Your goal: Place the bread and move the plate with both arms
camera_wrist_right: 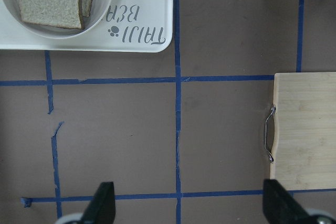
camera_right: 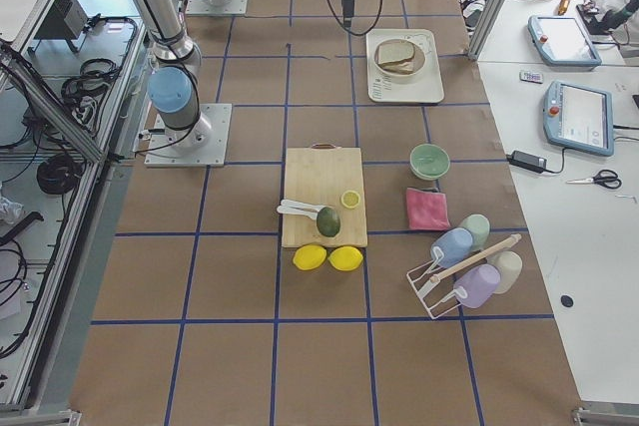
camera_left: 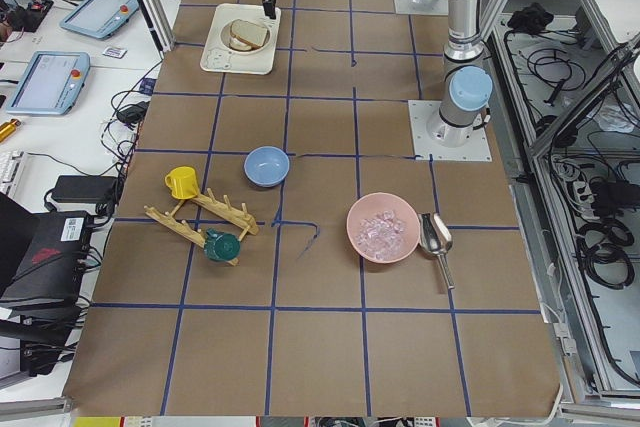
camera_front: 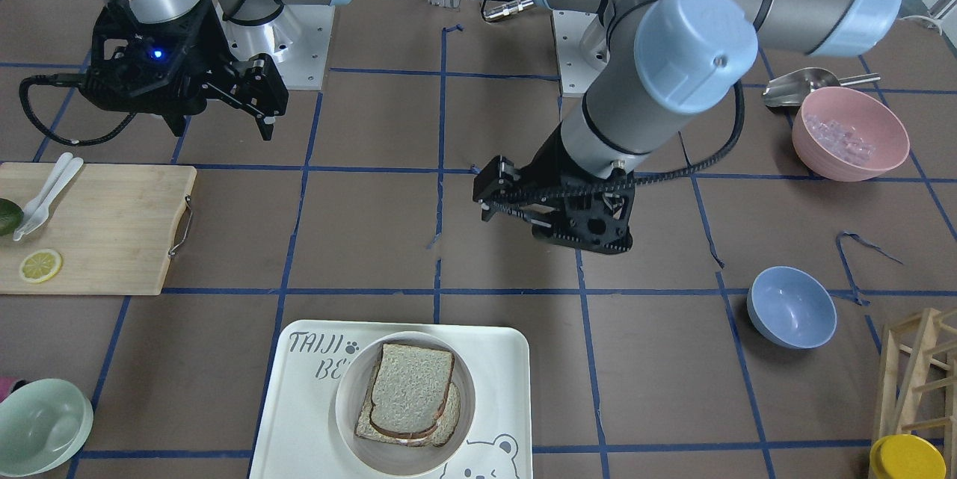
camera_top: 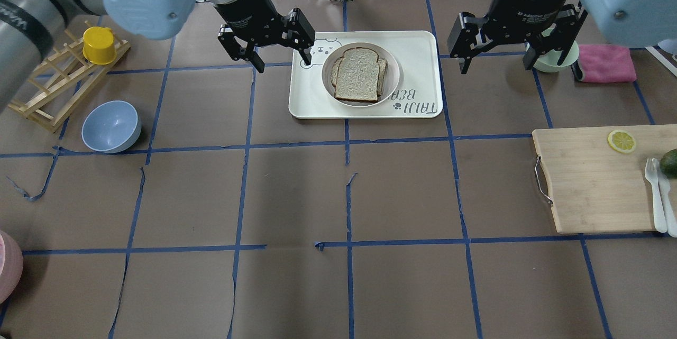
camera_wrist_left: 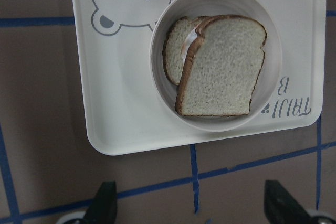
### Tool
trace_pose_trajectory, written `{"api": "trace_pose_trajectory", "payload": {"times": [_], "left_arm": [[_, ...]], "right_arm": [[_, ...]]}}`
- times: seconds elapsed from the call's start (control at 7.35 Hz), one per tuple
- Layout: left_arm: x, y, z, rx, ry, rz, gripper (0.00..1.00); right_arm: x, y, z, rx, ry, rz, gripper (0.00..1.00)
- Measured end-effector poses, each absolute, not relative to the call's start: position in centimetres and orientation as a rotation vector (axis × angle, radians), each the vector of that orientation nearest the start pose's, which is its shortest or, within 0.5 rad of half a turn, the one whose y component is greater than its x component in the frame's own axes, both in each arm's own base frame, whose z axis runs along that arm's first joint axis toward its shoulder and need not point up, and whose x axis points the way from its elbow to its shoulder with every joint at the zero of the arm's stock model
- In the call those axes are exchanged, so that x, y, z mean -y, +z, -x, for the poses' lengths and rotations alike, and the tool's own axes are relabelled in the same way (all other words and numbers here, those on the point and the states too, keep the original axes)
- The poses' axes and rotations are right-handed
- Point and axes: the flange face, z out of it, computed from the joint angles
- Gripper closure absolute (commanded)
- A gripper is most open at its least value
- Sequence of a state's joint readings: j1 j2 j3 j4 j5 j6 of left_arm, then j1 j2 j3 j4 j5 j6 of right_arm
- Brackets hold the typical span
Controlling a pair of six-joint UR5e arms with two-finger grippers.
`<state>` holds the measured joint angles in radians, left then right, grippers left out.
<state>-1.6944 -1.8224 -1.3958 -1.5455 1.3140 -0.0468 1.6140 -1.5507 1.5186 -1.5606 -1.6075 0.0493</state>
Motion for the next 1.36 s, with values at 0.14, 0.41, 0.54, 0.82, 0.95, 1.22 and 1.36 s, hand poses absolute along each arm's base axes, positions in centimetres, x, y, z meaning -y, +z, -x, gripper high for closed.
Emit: {"api": "trace_pose_trajectory", "payload": {"times": [0.14, 0.41, 0.54, 0.82, 0.95, 1.22, 1.36], "left_arm": [[53.9, 46.9, 22.5, -3.369, 0.163, -0.112, 0.00], [49.3, 49.9, 21.7, -3.343, 0.176, -0.101, 0.00], [47.8, 50.2, 21.3, -3.331, 0.176, -0.100, 0.00], [46.7, 51.1, 19.4, -3.236, 0.068, -0.094, 0.00], [46.9, 51.5, 18.2, -3.187, 0.013, -0.074, 0.00], [47.9, 52.2, 17.0, -3.153, -0.108, -0.043, 0.00], [48.2, 52.3, 16.8, -3.148, -0.142, -0.038, 0.00]], "right_arm": [[49.5, 50.1, -15.1, -3.176, -0.017, -0.008, 0.00], [49.4, 50.1, -14.9, -3.177, 0.004, -0.013, 0.00], [49.5, 50.1, -14.2, -3.176, 0.009, -0.025, 0.00], [49.6, 50.2, -13.1, -3.170, 0.018, -0.037, 0.00], [49.6, 50.3, -13.0, -3.169, 0.019, -0.038, 0.00], [49.5, 50.4, -12.9, -3.171, 0.015, -0.038, 0.00], [49.5, 50.4, -12.9, -3.171, 0.015, -0.038, 0.00]]}}
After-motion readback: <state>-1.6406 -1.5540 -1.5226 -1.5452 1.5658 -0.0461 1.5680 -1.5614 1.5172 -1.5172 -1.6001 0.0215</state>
